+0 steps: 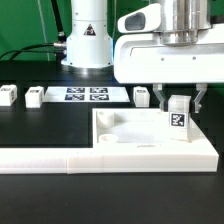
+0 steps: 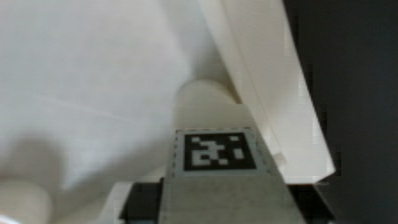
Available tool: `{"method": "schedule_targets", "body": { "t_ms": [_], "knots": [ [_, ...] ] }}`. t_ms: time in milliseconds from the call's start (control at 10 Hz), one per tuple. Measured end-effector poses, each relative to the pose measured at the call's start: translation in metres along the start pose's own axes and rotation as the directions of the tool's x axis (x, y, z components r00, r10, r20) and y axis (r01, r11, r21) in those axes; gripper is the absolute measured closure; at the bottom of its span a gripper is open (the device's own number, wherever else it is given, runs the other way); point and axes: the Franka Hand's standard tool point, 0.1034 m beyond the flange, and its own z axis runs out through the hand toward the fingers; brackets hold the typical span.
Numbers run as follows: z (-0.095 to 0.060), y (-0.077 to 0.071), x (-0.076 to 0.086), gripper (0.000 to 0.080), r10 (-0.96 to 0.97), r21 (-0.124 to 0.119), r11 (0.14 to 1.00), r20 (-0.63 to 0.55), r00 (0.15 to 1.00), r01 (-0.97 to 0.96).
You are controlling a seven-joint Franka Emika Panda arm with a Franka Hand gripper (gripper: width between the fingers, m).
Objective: Assemble square table
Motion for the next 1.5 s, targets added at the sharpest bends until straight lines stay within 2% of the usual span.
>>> {"method": "schedule_targets", "body": {
  "t_ms": [200, 500, 600, 700, 800, 900, 1000, 1200, 1500],
  "knots": [
    [0.0, 0.0002, 0.0, 0.0509, 0.163, 0.01, 0.987, 0.011, 0.987, -0.163],
    [0.0007, 0.0004, -0.0002, 0.0508, 0.119, 0.009, 0.993, 0.011, 0.993, -0.119],
    [0.001, 0.001, 0.0005, 0.033, 0.085, 0.009, 0.996, 0.011, 0.996, -0.085],
    [0.0005, 0.0004, 0.0011, 0.0194, 0.04, 0.011, 0.999, 0.009, 0.999, -0.04],
    [0.0003, 0.0002, 0.0013, 0.0194, -0.051, 0.011, 0.999, 0.008, 0.999, 0.051],
    [0.0001, -0.0008, 0.0011, 0.0157, -0.142, 0.011, 0.99, 0.007, 0.99, 0.142],
    [-0.0004, -0.0033, 0.0021, 0.0152, -0.315, 0.002, 0.949, 0.004, 0.949, 0.315],
    [-0.0022, -0.0071, 0.0034, 0.0151, -0.51, -0.008, 0.86, 0.02, 0.86, 0.51],
    [-0.0021, -0.0078, 0.0037, 0.0151, -0.713, -0.021, 0.7, 0.048, 0.7, 0.714]
  ]
}}
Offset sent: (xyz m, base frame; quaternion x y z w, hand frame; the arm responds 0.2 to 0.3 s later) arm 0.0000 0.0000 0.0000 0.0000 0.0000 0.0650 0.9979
